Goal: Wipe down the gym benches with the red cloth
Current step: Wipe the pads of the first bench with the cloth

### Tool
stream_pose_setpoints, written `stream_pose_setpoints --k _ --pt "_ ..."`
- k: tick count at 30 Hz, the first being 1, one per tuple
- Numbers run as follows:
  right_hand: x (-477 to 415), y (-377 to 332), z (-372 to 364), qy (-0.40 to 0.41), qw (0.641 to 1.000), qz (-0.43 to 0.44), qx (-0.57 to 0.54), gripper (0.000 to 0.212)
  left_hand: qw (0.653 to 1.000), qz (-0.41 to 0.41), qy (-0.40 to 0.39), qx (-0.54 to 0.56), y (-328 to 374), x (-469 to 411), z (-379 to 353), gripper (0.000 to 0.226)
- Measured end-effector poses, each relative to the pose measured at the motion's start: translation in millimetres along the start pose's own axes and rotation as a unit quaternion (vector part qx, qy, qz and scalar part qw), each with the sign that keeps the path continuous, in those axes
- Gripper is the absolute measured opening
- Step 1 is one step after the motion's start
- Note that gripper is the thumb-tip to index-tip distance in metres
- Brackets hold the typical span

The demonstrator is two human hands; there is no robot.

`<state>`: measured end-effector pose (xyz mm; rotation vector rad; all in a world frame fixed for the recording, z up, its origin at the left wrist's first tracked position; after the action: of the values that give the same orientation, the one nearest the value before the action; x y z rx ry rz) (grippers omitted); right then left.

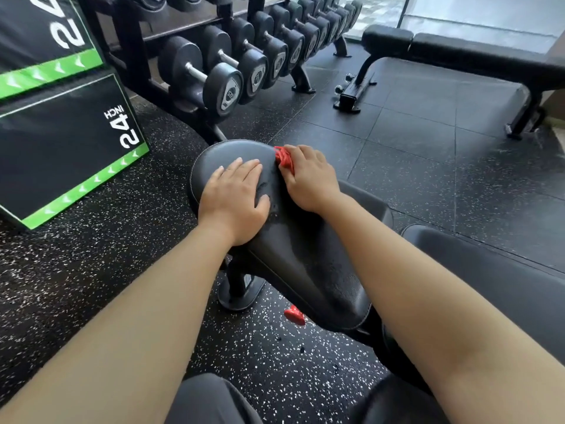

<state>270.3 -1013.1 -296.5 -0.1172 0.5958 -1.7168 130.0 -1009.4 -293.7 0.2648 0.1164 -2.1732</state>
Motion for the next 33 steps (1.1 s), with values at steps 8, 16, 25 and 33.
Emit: stream_pose_setpoints --k 8,16,25,33 --pt "99.3 -10.5 3.8 0.011 0.997 0.076 0.020 0.063 0.998 -0.043 -0.048 -0.010 -3.3 -6.9 0.9 0.058" --pt "33.0 -9.4 -3.7 0.008 0.998 0.067 0.011 0.048 1.000 0.014 0.009 0.002 -14.7 -8.5 0.3 0.061" --pt "-30.7 -15.8 -13.8 -0.035 0.999 -0.006 0.016 0.043 1.000 0.010 0.014 -0.002 -16.3 -11.8 -0.4 0.060" --pt "107.8 -20.7 2.1 -0.029 0.996 0.088 0.009 0.058 0.999 -0.002 -0.018 -0.029 -12.1 -4.9 0.5 0.058"
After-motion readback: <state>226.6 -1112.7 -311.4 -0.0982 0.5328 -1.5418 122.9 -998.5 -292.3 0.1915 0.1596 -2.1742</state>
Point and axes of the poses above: each hand's wrist, its own x-axis away from the middle knuckle, its own z-axis out of the back of the hand, y = z × x, the point moved 7 cm from there along -x, towards the middle knuckle, and after that the axes turned 5 degrees about -x, right-handed, at the moved point
